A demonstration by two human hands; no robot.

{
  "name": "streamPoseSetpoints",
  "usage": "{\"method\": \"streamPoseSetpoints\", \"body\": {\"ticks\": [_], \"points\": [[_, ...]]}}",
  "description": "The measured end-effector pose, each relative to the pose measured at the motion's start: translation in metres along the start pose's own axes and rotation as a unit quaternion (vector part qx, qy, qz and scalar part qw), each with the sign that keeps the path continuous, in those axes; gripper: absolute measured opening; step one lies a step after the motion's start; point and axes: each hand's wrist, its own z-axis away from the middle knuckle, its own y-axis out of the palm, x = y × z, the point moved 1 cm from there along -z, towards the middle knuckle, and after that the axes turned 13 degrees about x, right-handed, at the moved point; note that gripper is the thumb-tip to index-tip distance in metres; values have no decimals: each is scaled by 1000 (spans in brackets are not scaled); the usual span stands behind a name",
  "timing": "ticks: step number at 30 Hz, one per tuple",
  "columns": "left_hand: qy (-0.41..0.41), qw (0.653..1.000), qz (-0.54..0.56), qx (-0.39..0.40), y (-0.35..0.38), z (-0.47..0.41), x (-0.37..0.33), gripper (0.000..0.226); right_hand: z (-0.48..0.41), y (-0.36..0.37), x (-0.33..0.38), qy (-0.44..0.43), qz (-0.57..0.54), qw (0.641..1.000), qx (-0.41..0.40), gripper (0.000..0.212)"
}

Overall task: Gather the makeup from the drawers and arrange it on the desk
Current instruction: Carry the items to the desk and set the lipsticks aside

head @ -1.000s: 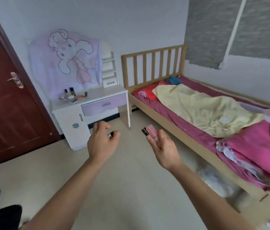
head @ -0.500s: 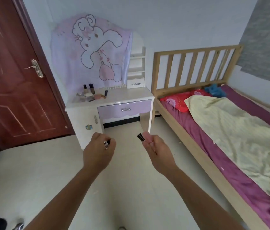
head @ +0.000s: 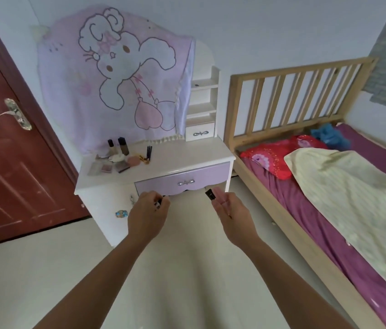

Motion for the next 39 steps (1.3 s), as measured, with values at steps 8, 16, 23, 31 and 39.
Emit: {"method": "streamPoseSetpoints", "body": {"ticks": [8, 16, 23, 31, 39], "points": [[-36, 998, 17, 40, 40, -180, 35, 30, -188, 23, -42, 21, -11, 999, 41, 24], [-49, 997, 42, 38, 15, -360, 44, 29, -400, 36, -31, 14, -31, 996, 86, 24], [-130, 986, 90, 56, 30, -467, 97, 20, -517, 89, -42, 32, 27, 984, 171, 24], [-167, 958, 68, 222, 79, -580, 175, 19, -609, 152, -81, 135, 102, 963, 211, 24], [-157, 941, 45, 297, 117, -645, 213, 21, -667, 195, -106, 212, 148, 927, 273, 31]]}}
